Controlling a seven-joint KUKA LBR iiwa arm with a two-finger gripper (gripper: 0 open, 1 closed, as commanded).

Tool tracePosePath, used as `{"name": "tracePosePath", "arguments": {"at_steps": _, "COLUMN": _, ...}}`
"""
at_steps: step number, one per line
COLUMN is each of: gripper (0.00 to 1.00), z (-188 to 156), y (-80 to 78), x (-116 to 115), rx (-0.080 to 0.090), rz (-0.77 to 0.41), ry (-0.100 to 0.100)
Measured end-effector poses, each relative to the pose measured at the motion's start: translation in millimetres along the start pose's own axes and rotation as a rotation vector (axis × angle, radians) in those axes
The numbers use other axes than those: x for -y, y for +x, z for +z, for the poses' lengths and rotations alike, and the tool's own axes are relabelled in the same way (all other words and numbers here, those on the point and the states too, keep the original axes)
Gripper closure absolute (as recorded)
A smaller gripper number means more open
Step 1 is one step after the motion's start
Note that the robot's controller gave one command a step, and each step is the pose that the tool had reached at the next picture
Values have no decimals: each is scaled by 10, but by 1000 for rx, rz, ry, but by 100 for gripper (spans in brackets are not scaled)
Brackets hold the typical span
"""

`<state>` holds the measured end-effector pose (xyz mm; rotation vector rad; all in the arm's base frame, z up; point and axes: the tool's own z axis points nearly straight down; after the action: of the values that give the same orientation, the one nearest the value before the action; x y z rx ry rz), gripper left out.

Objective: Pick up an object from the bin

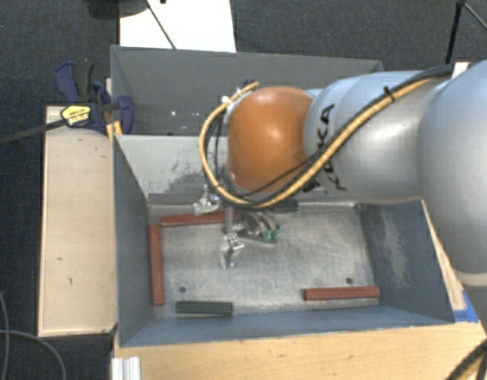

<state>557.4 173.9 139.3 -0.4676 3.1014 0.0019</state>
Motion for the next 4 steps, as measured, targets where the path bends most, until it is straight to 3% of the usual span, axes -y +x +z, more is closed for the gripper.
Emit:
{"name": "tracePosePath", "arguments": {"at_steps": 1, "gripper": 0, "z": -33, "y": -56, "x": 158, "rx": -3, "rz": 224, "ry": 0}}
{"name": "tracePosePath", "arguments": {"at_steps": 2, "gripper": 0, "z": 333, "y": -233, "x": 176, "rx": 2, "rz": 142, "ry": 0}}
{"name": "tracePosePath", "arguments": {"at_steps": 3, "gripper": 0, "z": 440, "y": -198, "x": 285, "rx": -8, "rz": 230, "ry": 0}}
{"name": "tracePosePath", "arguments": {"at_steps": 4, "gripper": 100, "z": 649, "y": -188, "x": 475, "rx": 8, "rz": 186, "ry": 0}}
